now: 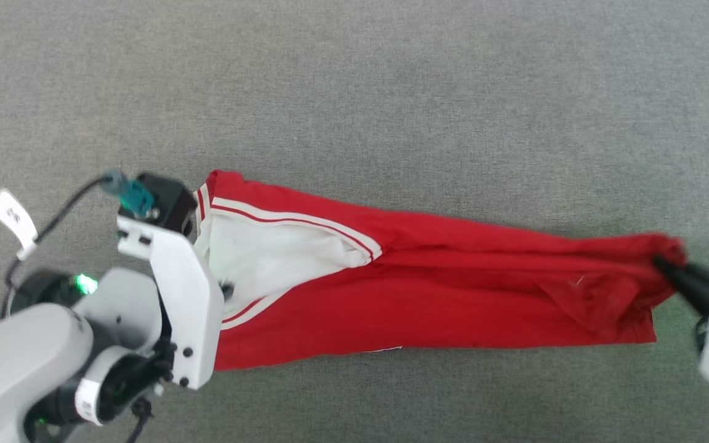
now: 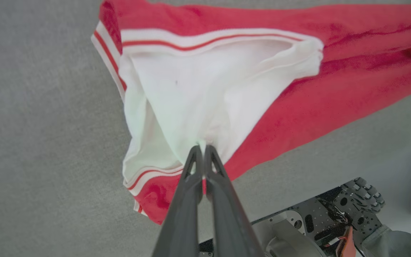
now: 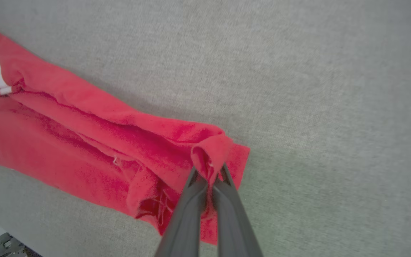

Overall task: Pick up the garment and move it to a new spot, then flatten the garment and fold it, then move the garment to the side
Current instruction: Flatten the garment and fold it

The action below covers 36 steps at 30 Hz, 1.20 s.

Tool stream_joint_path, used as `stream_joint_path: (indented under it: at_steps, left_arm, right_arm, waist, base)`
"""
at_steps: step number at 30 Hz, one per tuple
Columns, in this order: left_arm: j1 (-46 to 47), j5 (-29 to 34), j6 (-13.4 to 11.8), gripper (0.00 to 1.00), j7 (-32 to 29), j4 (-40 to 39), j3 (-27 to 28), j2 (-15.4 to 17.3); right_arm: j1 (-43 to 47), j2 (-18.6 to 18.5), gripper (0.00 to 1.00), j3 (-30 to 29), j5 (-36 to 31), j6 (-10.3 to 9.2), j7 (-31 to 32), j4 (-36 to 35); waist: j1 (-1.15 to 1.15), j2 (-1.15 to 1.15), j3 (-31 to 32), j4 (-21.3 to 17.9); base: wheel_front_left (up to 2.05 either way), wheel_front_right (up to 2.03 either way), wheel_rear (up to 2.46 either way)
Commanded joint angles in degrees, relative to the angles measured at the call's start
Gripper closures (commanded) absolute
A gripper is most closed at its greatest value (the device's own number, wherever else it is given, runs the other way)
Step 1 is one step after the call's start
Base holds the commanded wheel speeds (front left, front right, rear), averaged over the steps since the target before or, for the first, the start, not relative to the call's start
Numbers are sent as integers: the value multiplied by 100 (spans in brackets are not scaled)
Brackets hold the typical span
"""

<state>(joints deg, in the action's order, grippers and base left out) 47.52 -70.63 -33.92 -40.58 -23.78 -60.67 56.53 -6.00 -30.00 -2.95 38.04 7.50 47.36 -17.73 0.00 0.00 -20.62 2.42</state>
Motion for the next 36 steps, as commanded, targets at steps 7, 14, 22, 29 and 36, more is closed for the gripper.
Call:
stream_joint_path:
  at_steps: [7,14,22,29,36]
  left_arm:
    - [-582,-362,244,100,238,843,-109,-335]
    - [-819,-391,662,23,915,1601,71,-575]
    - [-1118,-140,902,0,2101,1395,456,-473]
    - [-1455,429,1124,0,3661,1306,721,-492]
    - [-1967,877,1138,0,5227,1591,974,-729]
  right_arm:
    - [-96,90,100,587,166,-2,-377,742]
    - [-337,146,0,767,186,-2,-643,1222]
    - [-171,318,0,134,316,-2,-173,1213]
    - [-122,486,0,-280,231,-1,376,1459]
    - [-386,749,0,60,547,-1,630,2060]
  waist:
    - [0,0,18,-32]
    - [0,0,171,-62]
    - [0,0,361,-3]
    - [0,0,291,209]
    - [0,0,222,455]
  base:
    - [0,0,0]
    - [0,0,0]
    - [0,0,0]
    - [0,0,0]
    - [0,0,0]
